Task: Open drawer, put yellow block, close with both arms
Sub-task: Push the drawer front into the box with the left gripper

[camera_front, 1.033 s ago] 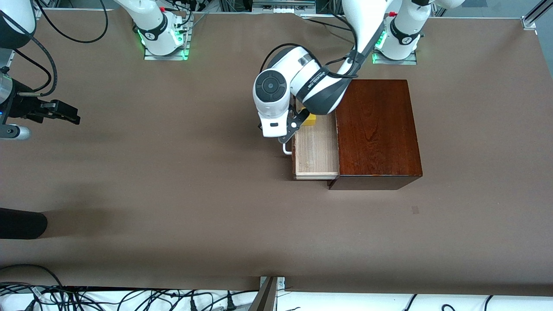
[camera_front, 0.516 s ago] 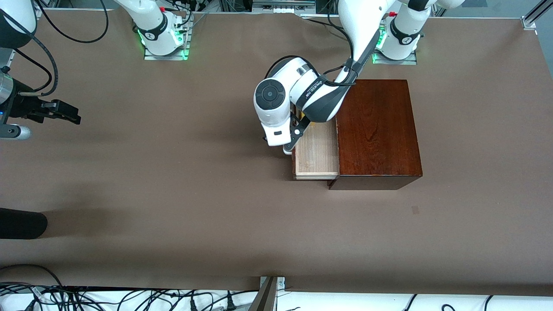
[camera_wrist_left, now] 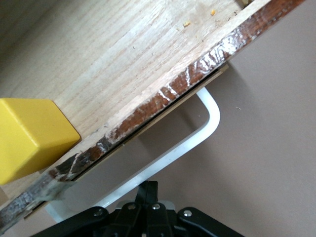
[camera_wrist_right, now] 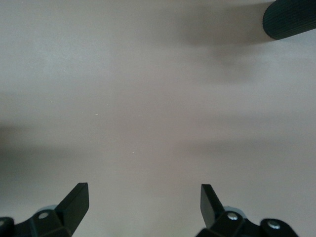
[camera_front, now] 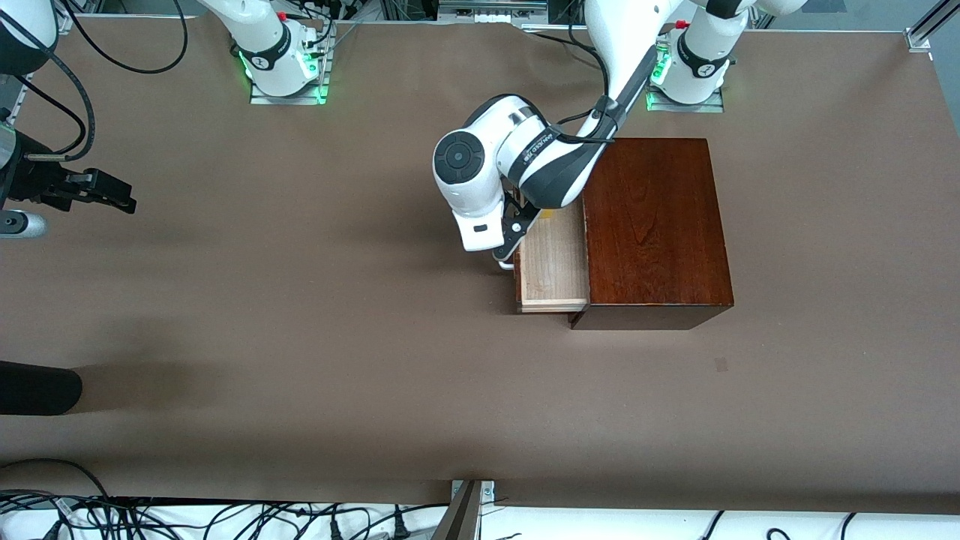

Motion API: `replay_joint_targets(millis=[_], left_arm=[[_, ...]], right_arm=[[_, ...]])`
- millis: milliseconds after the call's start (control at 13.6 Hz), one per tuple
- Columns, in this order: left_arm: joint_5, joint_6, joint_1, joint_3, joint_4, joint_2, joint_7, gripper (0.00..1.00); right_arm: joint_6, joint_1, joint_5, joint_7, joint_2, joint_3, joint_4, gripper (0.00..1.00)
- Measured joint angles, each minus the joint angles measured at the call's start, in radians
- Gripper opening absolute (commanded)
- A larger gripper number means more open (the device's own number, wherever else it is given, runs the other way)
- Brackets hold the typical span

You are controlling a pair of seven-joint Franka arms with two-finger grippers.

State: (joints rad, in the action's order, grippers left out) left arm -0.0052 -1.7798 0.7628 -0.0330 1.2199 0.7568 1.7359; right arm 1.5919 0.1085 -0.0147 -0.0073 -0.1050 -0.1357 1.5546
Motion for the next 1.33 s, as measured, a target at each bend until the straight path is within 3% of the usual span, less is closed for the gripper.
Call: replay_joint_targets(millis=[443,959,1328], left_arm=[[0.036,0.044,-0.014,-0.001,-0.003,-0.001,-0.056,0.00],[0.002,0.076,-0.095,-0.030,-0.005,-0.003,-0.194,0.00],[0.056,0.111,-0.158,-0.015,-0.003,-0.003,-0.271,0.00]], right_arm=[[0.000,0.000,0.000,0.000,0.000,0.002,0.000,1.00],[0.000,0.000,0.000,0.000,0.000,0.005,0.000,1.00],[0.000,0.000,0.000,0.000,0.000,0.008,0.000,1.00]])
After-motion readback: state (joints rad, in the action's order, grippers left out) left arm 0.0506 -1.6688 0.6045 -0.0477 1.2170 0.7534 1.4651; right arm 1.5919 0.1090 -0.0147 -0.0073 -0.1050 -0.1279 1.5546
